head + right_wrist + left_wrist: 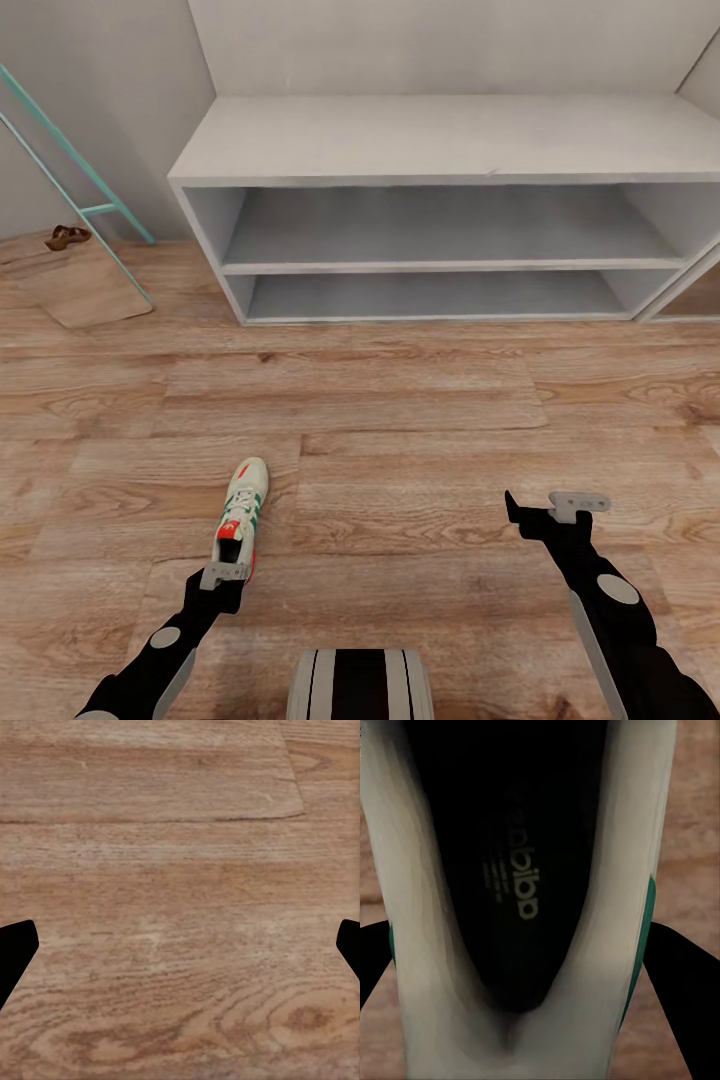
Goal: Pick up the two gym shoes and the two sandals from the corridor floor and place them onto the hallstand (shoe rack) in the corridor, making sure they are on the rack and not on the floor. Arrange them so the two gym shoes are next to each other and the two sandals are next to each other.
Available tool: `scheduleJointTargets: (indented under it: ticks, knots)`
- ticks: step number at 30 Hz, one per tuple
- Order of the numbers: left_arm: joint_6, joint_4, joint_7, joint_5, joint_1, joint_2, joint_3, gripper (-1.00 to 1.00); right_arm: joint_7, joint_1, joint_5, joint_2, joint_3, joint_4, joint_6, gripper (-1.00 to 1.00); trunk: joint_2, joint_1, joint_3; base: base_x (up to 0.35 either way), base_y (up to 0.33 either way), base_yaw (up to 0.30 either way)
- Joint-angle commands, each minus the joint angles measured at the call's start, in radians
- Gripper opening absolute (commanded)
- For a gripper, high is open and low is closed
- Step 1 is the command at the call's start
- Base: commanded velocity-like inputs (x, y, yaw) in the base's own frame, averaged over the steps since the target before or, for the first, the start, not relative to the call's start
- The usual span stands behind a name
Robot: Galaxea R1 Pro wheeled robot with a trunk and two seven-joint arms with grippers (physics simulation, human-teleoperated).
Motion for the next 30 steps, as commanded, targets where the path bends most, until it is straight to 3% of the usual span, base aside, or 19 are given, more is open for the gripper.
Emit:
scheduleJointTargets:
  ticks: [1, 9, 30]
  knots:
    - [-0.004, 0.001, 0.000, -0.003, 0.000, 0.001, -0.003, -1.00, 0.001, 0.000, -0.001, 0.000, 0.000, -0.002, 0.006, 1.00, 0.000, 0.000, -0.001, 0.000, 0.000, 0.000]
    - [-0.004, -0.001, 0.000, -0.003, 0.001, 0.001, -0.003, -1.00, 0.001, 0.000, 0.000, 0.000, 0.000, -0.002, 0.006, 1.00, 0.000, 0.000, -0.001, 0.000, 0.000, 0.000]
    - [-0.004, -0.001, 0.000, -0.003, 0.001, 0.009, -0.002, -1.00, 0.002, 0.000, 0.002, 0.000, 0.004, 0.008, 0.004, 1.00, 0.005, -0.010, 0.081, 0.000, 0.000, 0.000]
